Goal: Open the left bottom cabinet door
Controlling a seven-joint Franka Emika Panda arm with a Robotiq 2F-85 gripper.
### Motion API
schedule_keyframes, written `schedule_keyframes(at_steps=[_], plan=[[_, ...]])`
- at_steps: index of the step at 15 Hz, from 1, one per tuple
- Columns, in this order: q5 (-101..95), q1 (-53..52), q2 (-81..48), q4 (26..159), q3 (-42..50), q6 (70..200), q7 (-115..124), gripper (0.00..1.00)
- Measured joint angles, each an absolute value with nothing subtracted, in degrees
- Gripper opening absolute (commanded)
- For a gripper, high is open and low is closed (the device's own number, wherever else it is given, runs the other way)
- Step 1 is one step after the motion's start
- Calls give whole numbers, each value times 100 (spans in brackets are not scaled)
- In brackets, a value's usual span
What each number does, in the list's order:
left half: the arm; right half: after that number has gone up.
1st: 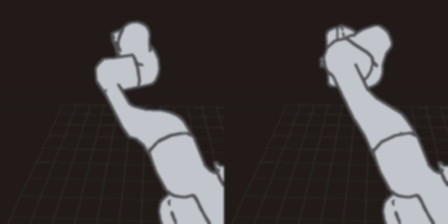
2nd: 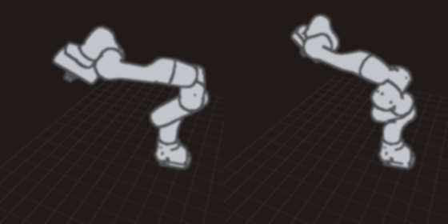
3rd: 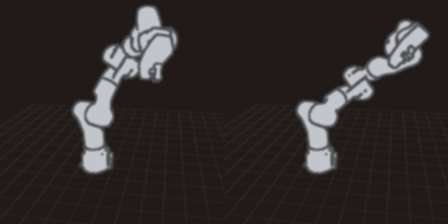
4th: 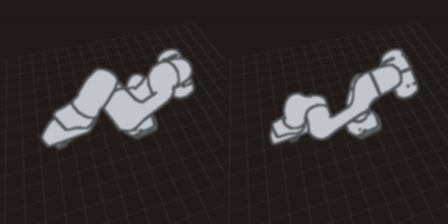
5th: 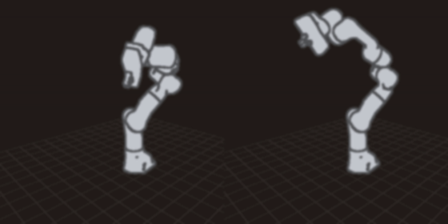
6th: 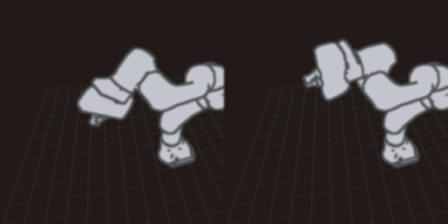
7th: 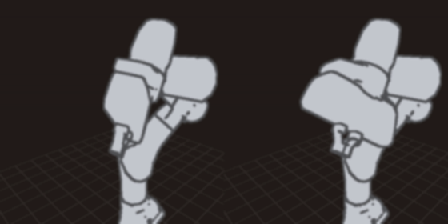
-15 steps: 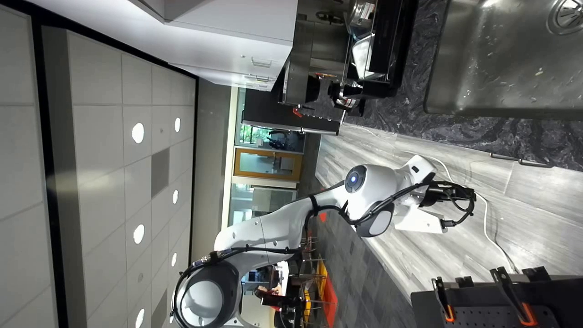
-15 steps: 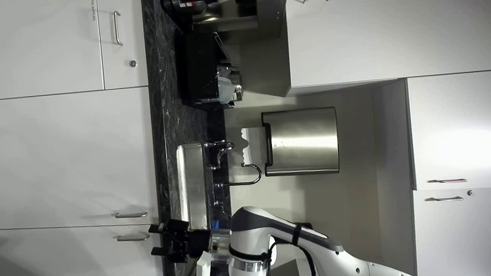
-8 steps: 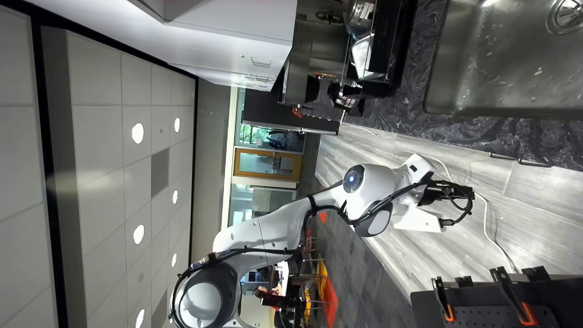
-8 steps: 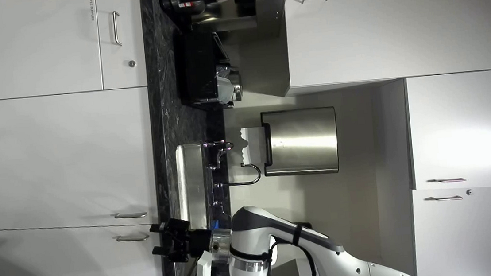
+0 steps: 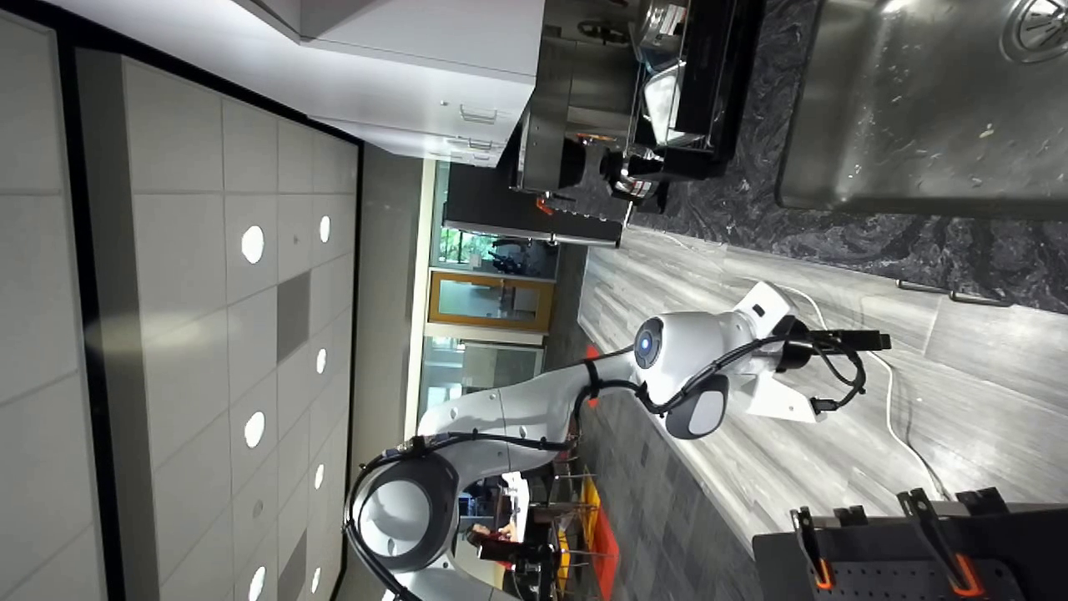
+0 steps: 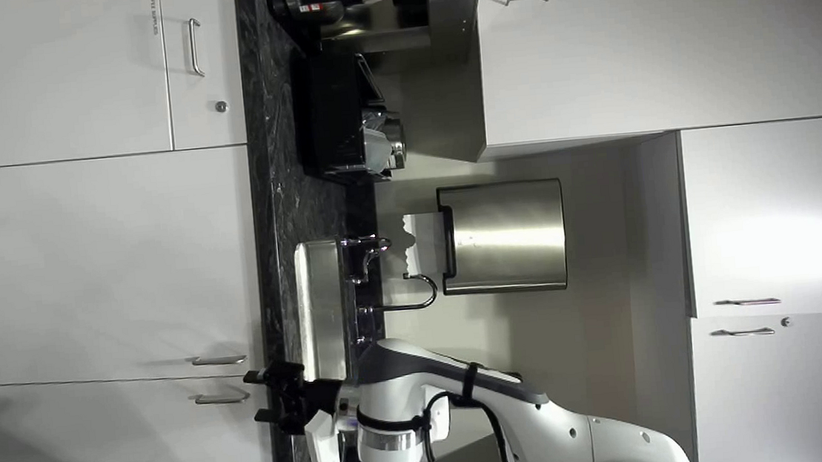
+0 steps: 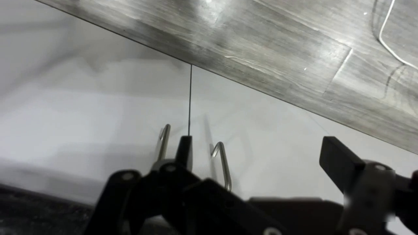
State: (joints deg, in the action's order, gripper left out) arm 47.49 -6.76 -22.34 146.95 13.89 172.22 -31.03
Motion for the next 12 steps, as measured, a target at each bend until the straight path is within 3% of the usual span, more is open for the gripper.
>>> schedule_keyframes(at_steps=[12], plan=[[4746,-647,-3700,13614,885,18438,-2893,100]])
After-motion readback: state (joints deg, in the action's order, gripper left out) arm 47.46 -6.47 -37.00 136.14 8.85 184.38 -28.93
